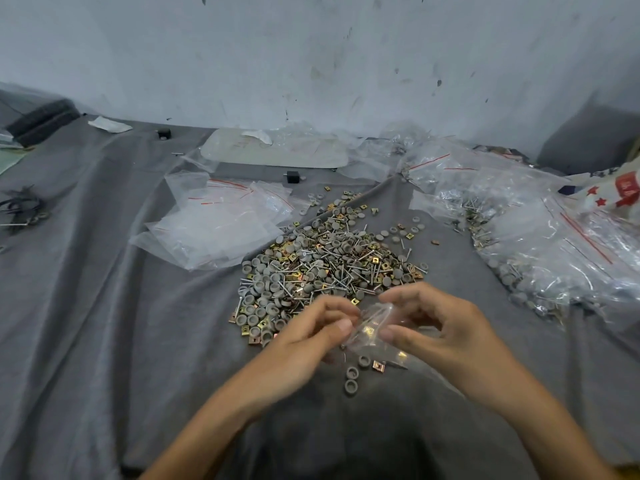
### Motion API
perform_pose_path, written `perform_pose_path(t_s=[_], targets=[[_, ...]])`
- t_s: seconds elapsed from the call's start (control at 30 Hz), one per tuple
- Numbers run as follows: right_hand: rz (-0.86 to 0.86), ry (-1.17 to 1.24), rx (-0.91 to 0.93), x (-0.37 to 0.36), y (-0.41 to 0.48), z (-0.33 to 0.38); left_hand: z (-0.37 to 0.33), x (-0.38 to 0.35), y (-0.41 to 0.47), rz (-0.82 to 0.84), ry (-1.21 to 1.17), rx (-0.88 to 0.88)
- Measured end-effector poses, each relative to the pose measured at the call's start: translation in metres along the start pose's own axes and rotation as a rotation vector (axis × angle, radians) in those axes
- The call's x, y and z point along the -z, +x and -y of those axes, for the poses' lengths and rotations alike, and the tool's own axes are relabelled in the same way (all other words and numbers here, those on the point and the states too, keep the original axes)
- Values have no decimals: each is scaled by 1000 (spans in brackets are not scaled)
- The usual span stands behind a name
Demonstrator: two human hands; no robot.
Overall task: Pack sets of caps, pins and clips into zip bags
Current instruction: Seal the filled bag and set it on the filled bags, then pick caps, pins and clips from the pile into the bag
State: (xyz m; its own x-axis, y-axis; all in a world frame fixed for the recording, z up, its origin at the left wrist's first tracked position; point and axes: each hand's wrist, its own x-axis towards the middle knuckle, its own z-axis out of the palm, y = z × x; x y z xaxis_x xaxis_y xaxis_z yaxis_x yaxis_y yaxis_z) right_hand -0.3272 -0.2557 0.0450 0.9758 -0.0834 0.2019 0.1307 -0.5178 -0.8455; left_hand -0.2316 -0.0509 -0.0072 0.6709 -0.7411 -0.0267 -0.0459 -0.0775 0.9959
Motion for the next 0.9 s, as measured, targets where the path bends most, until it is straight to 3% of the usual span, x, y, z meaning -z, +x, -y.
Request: perform_pose_path(t_s=[0.07,0.13,0.23,0.33,0.57,0.67,0.9], targets=[[-39,-86,5,6,-3,-7,11,14,8,-232,284,-58],[-90,-194,3,8,-5,-14,19,36,17,-493,730,-88],[-142,-290,-12,1,-7,-24,30,64,29,-584,1017,180],[-138,-312,-22,-9,-10,-33,35,71,37,-481,995,326],[-153,-302,-10,-26,-4,-42,29,50,53,-424,865,89],[-192,-315,26,-35,1,-46,26,51,53,-474,823,8],[-418,-446,178,-71,4,-64,23,66,48,-531,753,39]])
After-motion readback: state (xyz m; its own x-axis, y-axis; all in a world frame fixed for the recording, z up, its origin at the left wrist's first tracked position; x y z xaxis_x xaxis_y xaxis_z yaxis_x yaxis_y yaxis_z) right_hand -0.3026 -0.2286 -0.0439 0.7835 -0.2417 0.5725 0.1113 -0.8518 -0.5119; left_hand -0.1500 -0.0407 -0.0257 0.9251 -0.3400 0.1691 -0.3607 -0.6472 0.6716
